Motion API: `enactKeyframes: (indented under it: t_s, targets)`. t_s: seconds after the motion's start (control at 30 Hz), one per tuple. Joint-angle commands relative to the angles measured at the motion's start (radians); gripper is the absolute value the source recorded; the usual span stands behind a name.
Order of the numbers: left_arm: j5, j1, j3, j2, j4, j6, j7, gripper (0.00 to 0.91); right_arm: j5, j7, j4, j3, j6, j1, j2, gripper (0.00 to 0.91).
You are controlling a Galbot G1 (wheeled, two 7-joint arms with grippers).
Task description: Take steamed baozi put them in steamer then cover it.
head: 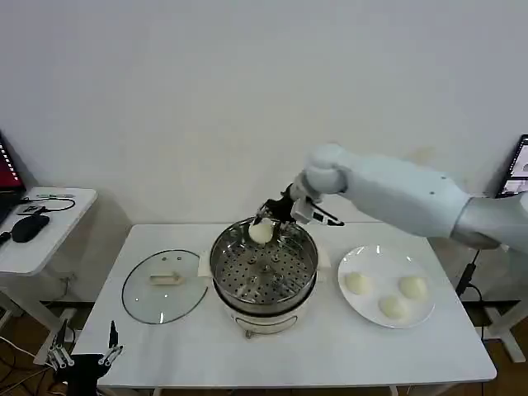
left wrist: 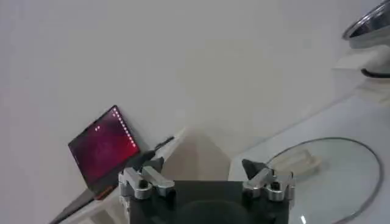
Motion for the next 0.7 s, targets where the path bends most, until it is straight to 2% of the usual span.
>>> enactKeyframes:
  t_s: [0.03,0.2,0.4,0.7]
  targets:
    - [-0.001,-0.001,-0.005,-0.001,0.000,0.001,0.000,0.907,-0.194,0.044,-0.076,0.007,0.130,-0.046,0.075,0.554]
    - [-0.005,-0.001,-0.004,0.000,0.001,0.000,0.000,0.907,-0.297,0.069,-0.152,0.061,0.170,-0.078,0.111,0.554]
    - [-0.007,0.001,-0.004,0.001,0.003,-0.001,-0.004,0.907,-0.361,0.086,-0.206,0.080,0.200,-0.095,0.134,0.554]
    - [-0.007,0.001,0.002,0.001,0.003,-0.001,-0.004,0.907,-0.382,0.082,-0.213,0.083,0.205,-0.098,0.136,0.564]
